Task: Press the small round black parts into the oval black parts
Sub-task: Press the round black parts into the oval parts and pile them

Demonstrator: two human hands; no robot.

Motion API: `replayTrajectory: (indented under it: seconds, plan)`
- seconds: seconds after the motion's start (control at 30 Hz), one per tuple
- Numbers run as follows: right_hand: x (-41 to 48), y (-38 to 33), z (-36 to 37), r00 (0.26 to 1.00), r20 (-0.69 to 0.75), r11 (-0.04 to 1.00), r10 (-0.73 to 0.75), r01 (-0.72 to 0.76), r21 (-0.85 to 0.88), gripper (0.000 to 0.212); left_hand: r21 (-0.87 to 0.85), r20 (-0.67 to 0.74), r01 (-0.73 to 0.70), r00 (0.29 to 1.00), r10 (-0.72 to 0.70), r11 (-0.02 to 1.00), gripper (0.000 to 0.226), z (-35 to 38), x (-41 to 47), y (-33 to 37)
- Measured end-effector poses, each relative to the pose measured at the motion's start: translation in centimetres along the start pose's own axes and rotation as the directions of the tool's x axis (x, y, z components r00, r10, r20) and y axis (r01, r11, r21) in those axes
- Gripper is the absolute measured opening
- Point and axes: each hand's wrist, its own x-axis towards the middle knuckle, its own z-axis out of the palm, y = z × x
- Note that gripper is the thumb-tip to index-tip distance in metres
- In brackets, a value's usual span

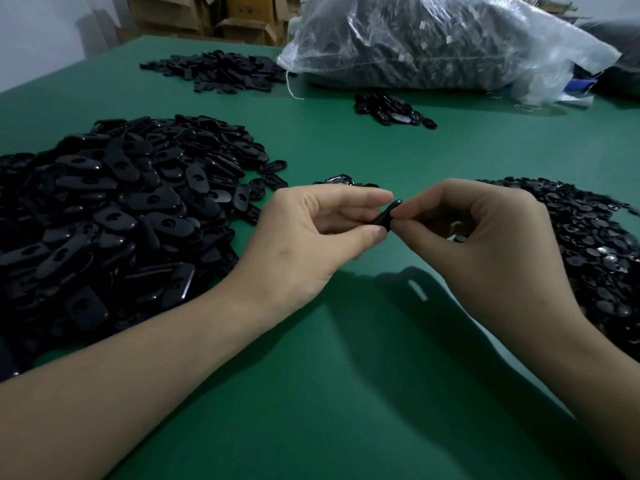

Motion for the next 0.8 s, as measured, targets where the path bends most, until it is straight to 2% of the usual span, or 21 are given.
replayTrajectory:
  seconds: [0.3,0.4,0.63,0.8]
  plan:
    - [-0.12,0.24,0.23,0.996,-0.038,0.985,-0.085,0.078,-0.154,0.010,-0.020,0.009,0.041,0.999,-0.041,0.999,0.030,0.01,0.00,0.03]
    - [-0.20,0.32,0.32,0.999,-0.035,0.995,-0.020,0.017,-0.093,0.011,-0.023,-0.007,0.031,0.999,-0.031,0.999,0.030,0.15,-0.05,0.00]
    - [-0.07,0.58,0.07,0.986,0.060,0.973,0.153,-0.161,0.165,0.006,-0.048,-0.018,0.042,0.999,-0.043,0.998,0.028,0.27,-0.07,-0.03]
    - [-0.03,0.59,0.01,0.993,0.045,0.990,0.113,-0.116,0.076,0.007,-0.029,-0.019,0.073,0.997,-0.073,0.997,0.026,0.16,-0.09,-0.06]
